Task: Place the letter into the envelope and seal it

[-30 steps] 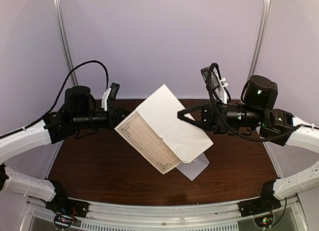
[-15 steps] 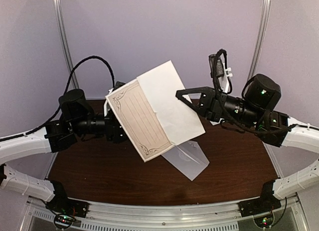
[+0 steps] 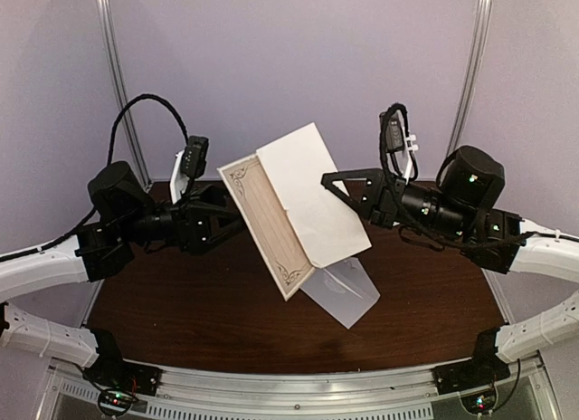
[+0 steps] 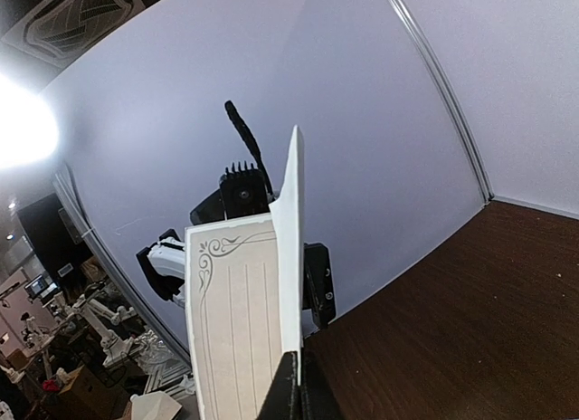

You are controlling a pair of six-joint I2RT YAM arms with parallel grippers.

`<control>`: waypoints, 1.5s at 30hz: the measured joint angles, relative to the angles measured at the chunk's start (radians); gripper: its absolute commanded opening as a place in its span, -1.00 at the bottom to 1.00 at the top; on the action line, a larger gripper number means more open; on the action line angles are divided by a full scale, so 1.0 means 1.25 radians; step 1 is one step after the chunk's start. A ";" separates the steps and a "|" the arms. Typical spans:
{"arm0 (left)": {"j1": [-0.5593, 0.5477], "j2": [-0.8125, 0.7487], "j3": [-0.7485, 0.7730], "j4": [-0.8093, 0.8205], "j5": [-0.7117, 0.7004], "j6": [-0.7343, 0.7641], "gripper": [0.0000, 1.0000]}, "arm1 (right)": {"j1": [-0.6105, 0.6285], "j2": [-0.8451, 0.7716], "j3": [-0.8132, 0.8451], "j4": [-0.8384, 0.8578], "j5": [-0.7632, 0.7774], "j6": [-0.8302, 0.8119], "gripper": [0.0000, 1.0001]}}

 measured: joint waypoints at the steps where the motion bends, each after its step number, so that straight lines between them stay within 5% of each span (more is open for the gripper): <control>1: 0.000 0.000 0.000 0.004 0.000 -0.002 0.59 | 0.000 -0.002 0.000 0.000 0.001 0.000 -1.00; 10: -0.022 0.047 0.007 0.061 -0.001 -0.016 0.49 | 0.005 0.003 -0.001 0.013 -0.002 0.005 -1.00; 18: -0.031 0.101 0.009 0.131 -0.002 -0.045 0.20 | 0.011 0.033 -0.001 0.031 -0.016 0.015 -1.00; 28: -0.038 0.119 0.009 0.194 -0.005 -0.067 -0.55 | 0.012 0.042 -0.001 0.037 -0.017 0.017 -1.00; 45: -0.038 0.160 0.011 0.245 -0.008 -0.097 -0.83 | 0.012 0.065 -0.001 0.045 -0.047 0.024 -1.00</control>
